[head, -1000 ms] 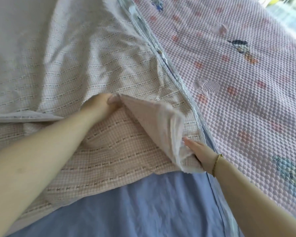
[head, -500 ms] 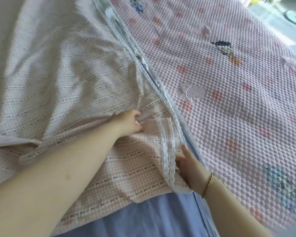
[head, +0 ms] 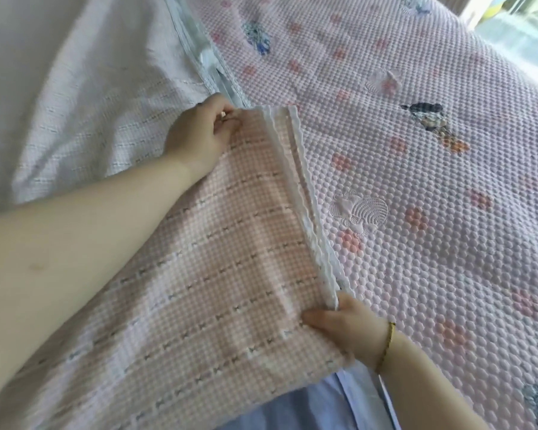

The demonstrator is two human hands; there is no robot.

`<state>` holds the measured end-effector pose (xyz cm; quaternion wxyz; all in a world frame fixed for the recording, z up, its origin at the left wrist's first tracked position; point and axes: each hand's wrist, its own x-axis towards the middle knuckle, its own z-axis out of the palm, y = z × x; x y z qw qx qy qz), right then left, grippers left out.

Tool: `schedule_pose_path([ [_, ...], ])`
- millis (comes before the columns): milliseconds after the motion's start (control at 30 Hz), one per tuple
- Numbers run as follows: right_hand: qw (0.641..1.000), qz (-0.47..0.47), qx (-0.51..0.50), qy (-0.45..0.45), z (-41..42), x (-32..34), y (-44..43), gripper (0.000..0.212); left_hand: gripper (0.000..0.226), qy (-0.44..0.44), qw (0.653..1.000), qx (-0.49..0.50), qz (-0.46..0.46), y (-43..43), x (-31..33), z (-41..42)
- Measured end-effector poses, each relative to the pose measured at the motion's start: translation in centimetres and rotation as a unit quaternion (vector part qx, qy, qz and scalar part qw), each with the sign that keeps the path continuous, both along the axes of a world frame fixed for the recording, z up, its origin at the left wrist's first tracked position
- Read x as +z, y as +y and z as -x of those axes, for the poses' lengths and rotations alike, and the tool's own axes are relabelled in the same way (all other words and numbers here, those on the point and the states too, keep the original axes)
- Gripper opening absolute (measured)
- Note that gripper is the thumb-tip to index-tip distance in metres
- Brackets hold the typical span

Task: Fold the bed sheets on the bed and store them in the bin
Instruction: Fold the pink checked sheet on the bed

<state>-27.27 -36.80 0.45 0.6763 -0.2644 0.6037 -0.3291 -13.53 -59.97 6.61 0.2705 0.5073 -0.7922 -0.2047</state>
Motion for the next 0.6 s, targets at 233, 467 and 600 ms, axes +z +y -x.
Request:
schedule_pose_path([
  [233,0.971,-0.099,0.066,0.208,4.6,-1.6,-1.3,0.024,0.03,-0.233,0.97,0.006,-0.072,-2.7,-5.1,2.7],
  [467,0.95,-0.043,-0.105,0.291,4.5,-4.5,-0.1,0.038,0.035,-0.226,0.929,0.036,-0.29,-1.9,-9.6,-4.2],
  [600,0.934,-0.004,-0.107,0.34,4.4,-4.2,-1.0,0.041,0.05,-0.204,0.945,0.091,-0.238,-0.8,-9.3,-5.7],
])
